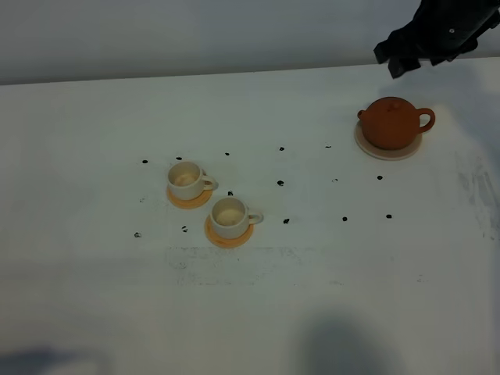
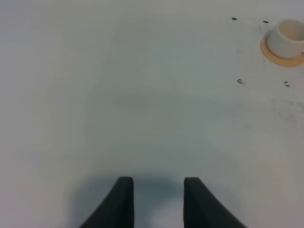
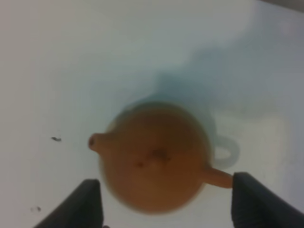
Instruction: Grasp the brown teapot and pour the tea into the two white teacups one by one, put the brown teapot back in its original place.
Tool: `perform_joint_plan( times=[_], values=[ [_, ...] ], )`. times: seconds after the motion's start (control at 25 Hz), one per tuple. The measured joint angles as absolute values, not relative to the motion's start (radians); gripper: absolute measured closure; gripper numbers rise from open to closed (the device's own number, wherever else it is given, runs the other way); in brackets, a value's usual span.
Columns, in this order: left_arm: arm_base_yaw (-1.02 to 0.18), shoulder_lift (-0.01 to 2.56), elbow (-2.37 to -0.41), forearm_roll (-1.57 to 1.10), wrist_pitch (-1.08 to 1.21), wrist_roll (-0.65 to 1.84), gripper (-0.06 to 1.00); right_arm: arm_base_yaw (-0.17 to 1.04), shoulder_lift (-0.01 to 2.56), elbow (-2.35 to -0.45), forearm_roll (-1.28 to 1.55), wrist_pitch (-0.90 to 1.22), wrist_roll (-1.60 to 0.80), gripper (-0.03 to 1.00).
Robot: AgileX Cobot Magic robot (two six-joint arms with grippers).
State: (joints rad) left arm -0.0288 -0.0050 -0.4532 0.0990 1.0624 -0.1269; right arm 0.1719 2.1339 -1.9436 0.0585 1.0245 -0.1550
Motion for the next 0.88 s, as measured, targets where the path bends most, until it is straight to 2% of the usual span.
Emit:
perform_joint_plan(
  times=[0.24,0.48,0.88],
  values=[
    [-0.025,-0.005,-0.453,0.099,1.062,-0.124,0.69,0.172,2.198,-1.944,0.053,1.000,-0.152,0.41],
    [0.088,-0.005,-0.453,0.091,1.062,-0.124,0.69,0.165,2.211,-1.944,0.053,0.976,-0.152,0.41],
    [0.093,-0.005,-0.453,0.088,1.060,-0.124,0.69,0.164,2.211,-1.944,0.048,0.996,-0.123,0.41]
  ],
)
